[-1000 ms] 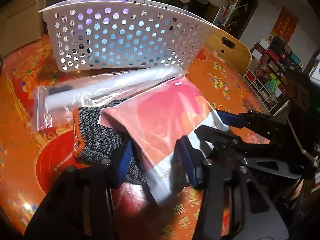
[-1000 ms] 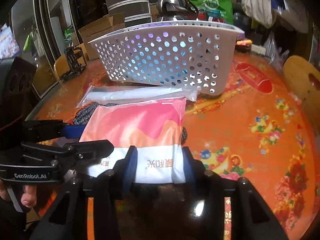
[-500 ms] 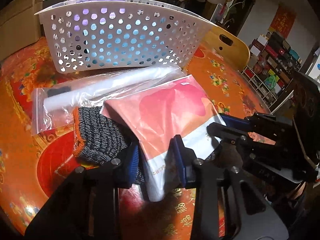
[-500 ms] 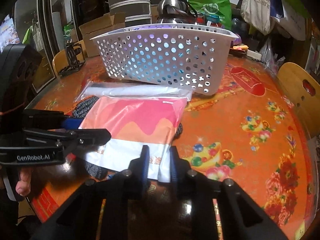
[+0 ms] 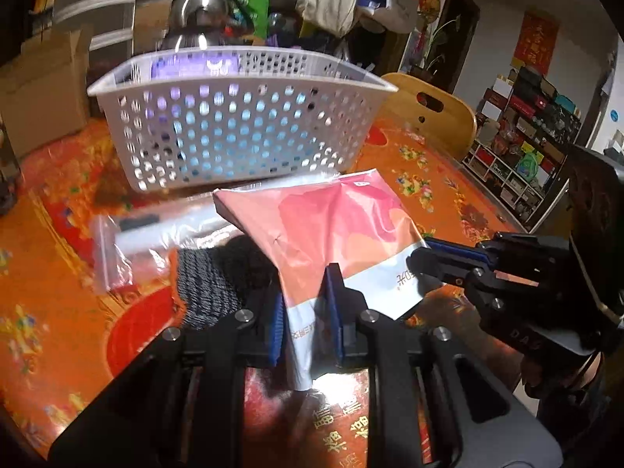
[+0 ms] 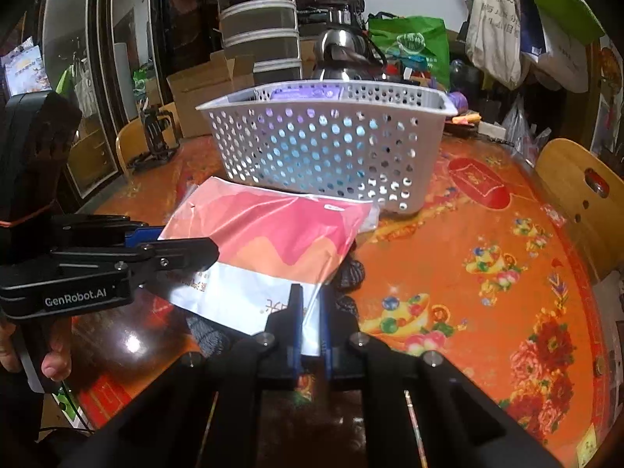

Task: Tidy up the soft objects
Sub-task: 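Carry the envelope with both grippers into the basket and open both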

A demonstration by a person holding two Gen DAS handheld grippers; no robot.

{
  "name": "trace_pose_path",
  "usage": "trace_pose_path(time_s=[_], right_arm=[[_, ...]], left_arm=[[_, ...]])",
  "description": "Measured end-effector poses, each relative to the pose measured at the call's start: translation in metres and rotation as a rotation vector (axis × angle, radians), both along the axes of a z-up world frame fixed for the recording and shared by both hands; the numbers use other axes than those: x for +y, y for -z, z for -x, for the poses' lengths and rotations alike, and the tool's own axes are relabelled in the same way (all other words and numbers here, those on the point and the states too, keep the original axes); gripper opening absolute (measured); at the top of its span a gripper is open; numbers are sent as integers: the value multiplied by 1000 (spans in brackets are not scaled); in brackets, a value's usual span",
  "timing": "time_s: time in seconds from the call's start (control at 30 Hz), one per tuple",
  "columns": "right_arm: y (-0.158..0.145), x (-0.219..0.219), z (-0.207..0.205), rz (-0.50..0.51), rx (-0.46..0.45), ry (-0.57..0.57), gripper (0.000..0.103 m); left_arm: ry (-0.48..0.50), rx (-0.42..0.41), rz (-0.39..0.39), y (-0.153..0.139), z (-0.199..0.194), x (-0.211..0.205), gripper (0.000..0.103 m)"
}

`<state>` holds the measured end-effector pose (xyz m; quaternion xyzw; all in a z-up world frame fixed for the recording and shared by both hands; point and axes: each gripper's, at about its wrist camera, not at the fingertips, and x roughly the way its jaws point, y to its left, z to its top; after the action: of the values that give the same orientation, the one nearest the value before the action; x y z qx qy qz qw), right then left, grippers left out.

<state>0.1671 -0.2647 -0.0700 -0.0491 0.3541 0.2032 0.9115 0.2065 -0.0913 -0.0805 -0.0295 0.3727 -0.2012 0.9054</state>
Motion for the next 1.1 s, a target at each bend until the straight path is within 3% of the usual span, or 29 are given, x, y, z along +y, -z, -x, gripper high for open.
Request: trace_pose_path(time_s=[0.2,0.47,0.73,1.1], right_arm=[[-20,5,6,-25,-41,-3,6],[-72,10,9,-19,-137,-8,6],[-105,8,-5,-30,-178,-1,6],[-155,10,-73,-38,-219,9,6]], left_arm=[[6,-35,-11,-23,5,5,18],[9,-119,1,-81,7,13,18],[5,-171,-8,-123,-5,11,18],[-12,-224,-20,-184,-75,14,18]])
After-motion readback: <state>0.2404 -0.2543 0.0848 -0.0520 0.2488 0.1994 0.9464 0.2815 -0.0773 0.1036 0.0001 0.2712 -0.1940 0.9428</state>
